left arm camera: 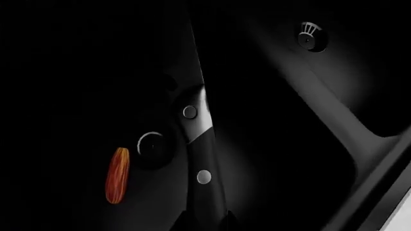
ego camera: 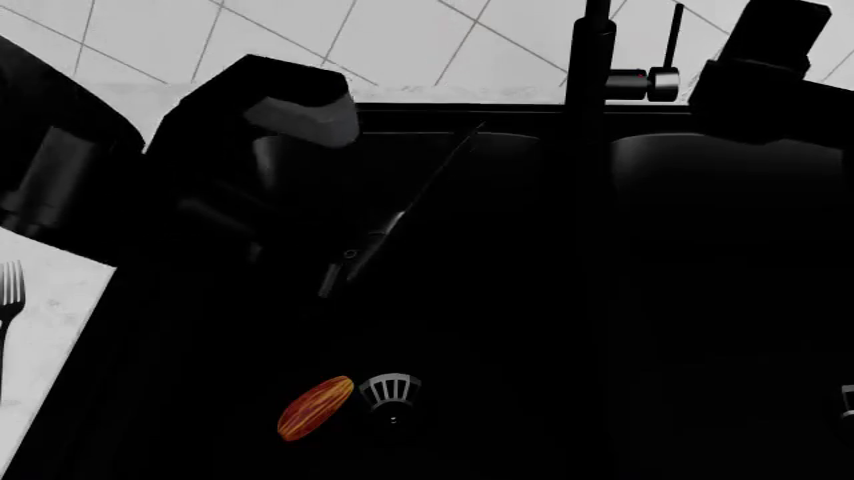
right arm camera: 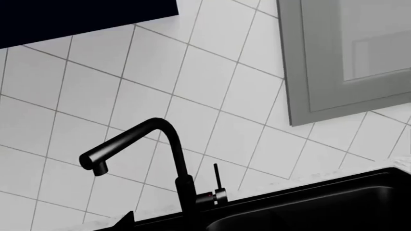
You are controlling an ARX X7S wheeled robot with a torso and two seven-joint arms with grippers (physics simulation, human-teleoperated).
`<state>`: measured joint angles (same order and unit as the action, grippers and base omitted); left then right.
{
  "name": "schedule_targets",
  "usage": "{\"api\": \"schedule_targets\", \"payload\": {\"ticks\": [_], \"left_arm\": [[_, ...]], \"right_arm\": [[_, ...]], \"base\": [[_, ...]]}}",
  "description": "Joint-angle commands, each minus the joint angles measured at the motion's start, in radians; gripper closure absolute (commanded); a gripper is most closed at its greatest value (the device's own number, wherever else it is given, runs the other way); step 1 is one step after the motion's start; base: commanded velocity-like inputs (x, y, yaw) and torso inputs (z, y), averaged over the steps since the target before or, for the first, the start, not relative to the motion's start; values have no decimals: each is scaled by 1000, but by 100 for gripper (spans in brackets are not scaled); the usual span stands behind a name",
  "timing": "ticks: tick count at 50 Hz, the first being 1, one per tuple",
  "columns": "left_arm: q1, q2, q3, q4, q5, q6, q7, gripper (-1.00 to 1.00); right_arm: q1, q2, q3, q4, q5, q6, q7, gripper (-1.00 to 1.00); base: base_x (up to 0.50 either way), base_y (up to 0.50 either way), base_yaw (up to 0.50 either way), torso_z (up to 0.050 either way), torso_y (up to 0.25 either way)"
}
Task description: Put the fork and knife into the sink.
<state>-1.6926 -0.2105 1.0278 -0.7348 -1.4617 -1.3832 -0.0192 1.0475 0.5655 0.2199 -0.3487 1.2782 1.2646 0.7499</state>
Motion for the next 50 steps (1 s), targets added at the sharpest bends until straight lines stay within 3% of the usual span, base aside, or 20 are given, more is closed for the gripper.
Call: {"api": "schedule_targets", "payload": {"ticks": [1,5,9,24,32,35,36,45,50], "left_arm": [[22,158,202,-305,207,123,358,100],[50,205,267,-376,265,163,449,100],[94,210,318,-359,269,183,459,100],[201,210,518,-345,-126,255,270,100],[208,210,555,-367,-219,282,210,100],[202,210,561,-360,-188,311,236,100],[200,210,557,-372,-201,301,219,-100],[111,210,562,-362,-132,325,280,-100],[-14,210,552,-343,-58,340,332,-100]], "right_arm": [[16,1,-4,0,5,6,7,-100],[25,4,-11,5,7,2,7,-100],[24,7,-12,4,14,2,12,-100],[24,16,-20,1,32,-6,25,-100],[24,27,-11,-7,61,5,51,-100],[25,27,-12,-8,64,4,54,-100],[25,27,-13,-8,65,4,54,-100],[20,28,-21,-7,56,-9,44,-100],[16,28,-22,-5,54,-16,41,-100]], "base": [[0,0,0,0,0],[0,0,0,0,0],[0,0,0,0,0],[0,0,0,0,0],[0,0,0,0,0],[0,0,0,0,0],[0,0,0,0,0],[0,0,0,0,0],[0,0,0,0,0]]}}
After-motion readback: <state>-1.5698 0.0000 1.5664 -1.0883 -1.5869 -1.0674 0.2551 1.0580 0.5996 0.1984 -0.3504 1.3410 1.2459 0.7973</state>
